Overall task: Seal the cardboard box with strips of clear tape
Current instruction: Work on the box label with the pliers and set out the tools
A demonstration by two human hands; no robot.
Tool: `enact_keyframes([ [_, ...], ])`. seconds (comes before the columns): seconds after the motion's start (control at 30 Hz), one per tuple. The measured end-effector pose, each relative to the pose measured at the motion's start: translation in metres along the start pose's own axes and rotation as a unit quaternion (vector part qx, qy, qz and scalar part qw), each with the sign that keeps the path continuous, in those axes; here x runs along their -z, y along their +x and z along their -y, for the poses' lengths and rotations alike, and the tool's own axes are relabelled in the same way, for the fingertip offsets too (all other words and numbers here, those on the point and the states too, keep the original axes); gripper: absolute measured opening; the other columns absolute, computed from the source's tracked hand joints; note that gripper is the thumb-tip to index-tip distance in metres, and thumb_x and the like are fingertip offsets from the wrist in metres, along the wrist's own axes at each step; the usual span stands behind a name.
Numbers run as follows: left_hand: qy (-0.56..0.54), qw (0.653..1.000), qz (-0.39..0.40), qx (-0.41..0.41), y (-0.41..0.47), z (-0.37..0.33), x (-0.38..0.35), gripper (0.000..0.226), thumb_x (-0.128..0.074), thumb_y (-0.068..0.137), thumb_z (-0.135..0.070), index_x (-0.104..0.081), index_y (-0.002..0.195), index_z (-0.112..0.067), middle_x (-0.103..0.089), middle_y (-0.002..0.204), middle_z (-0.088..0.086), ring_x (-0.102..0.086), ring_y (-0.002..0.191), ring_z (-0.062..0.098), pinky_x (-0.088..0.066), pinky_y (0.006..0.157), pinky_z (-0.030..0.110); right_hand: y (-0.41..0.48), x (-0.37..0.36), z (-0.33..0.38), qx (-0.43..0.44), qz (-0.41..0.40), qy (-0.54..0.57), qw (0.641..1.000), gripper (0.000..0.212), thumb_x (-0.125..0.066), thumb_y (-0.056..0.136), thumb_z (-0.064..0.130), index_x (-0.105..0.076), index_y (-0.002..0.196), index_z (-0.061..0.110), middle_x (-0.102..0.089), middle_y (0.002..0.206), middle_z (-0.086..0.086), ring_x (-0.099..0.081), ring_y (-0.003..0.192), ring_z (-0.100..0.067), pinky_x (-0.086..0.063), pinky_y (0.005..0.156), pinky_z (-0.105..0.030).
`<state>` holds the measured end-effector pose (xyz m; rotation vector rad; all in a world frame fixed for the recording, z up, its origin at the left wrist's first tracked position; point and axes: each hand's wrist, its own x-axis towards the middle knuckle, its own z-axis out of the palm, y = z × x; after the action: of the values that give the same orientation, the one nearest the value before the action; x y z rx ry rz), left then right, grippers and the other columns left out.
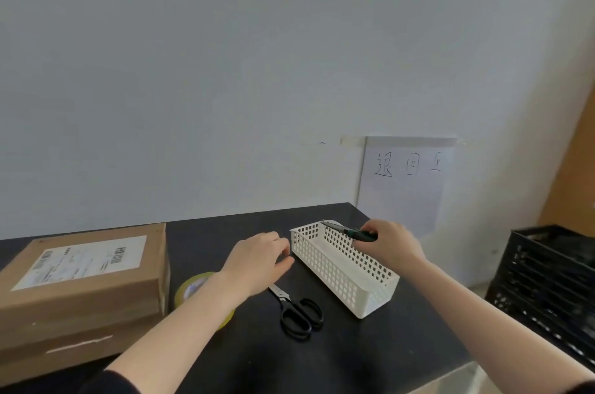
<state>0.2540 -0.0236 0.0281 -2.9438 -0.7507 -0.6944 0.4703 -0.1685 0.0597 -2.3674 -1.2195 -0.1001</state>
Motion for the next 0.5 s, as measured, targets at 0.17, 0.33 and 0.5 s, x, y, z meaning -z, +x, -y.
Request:
enact_keyframes([
  [0.17, -0.013, 1.000, 0.015, -0.016, 0.012, -0.015, -0.020, 0.025, -0.045, 0.095, -0.046, -0.062, 0.101, -0.028, -0.057, 0.096, -0.013, -0.054, 0.087, 0.006, -0.051, 0.072, 0.029, -0.002, 0.003, -0.026, -0.045, 0.015, -0.053, 0.997, 0.016, -0.060, 0.077, 0.039, -0.065, 0.090, 0.031, -0.067, 0.077, 0.008, -0.064, 0.072, -0.013, -0.050, 0.061, -0.028],
  [0.33, -0.021, 0.999, 0.034, -0.027, 0.017, -0.024, -0.036, 0.023, -0.046, 0.094, -0.044, -0.062, 0.096, -0.027, -0.051, 0.089, -0.016, -0.051, 0.081, 0.004, -0.052, 0.071, 0.028, -0.001, -0.004, -0.037, -0.056, 0.029, -0.123, 0.990, 0.017, -0.059, 0.077, 0.031, -0.065, 0.092, 0.026, -0.063, 0.082, 0.007, -0.060, 0.076, -0.018, -0.044, 0.060, -0.026],
  [0.5, -0.017, 0.998, 0.048, -0.035, 0.021, -0.027, -0.045, 0.021, -0.047, 0.094, -0.042, -0.061, 0.096, -0.026, -0.055, 0.092, -0.014, -0.052, 0.081, 0.005, -0.052, 0.070, 0.029, 0.003, -0.016, -0.036, -0.039, 0.044, -0.185, 0.981, 0.015, -0.061, 0.079, 0.031, -0.064, 0.090, 0.021, -0.066, 0.089, 0.003, -0.062, 0.079, -0.019, -0.042, 0.061, -0.027],
])
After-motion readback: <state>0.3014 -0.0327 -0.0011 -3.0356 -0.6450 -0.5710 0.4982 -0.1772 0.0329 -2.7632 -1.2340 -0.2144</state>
